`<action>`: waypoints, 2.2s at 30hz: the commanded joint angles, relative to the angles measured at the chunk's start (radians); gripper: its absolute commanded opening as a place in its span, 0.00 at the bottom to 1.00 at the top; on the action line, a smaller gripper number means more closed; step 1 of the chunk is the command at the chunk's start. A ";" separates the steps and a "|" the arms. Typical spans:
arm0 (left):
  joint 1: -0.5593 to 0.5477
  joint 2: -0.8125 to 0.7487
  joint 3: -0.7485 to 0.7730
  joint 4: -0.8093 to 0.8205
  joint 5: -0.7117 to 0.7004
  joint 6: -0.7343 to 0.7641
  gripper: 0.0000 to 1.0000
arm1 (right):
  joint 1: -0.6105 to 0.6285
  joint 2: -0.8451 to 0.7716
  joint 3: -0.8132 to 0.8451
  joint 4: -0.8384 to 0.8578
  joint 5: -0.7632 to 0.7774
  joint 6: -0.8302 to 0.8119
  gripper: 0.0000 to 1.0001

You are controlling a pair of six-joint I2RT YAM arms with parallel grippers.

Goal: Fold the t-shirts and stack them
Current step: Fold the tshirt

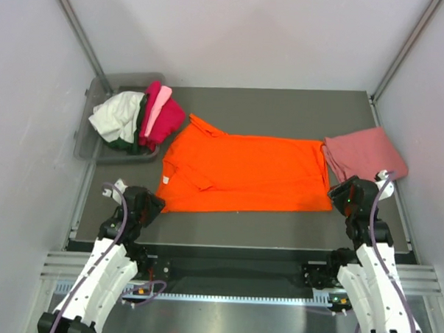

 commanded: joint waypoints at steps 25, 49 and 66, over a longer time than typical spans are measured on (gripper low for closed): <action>0.004 0.259 0.156 0.099 0.136 0.161 0.58 | 0.662 0.937 0.618 0.372 -0.461 -0.459 0.47; 0.005 0.535 0.152 0.131 0.102 0.149 0.45 | 0.965 1.379 1.051 0.243 -0.179 -0.764 0.43; 0.005 0.538 0.182 0.041 0.031 0.121 0.40 | 1.074 1.548 1.160 0.237 -0.012 -0.892 0.45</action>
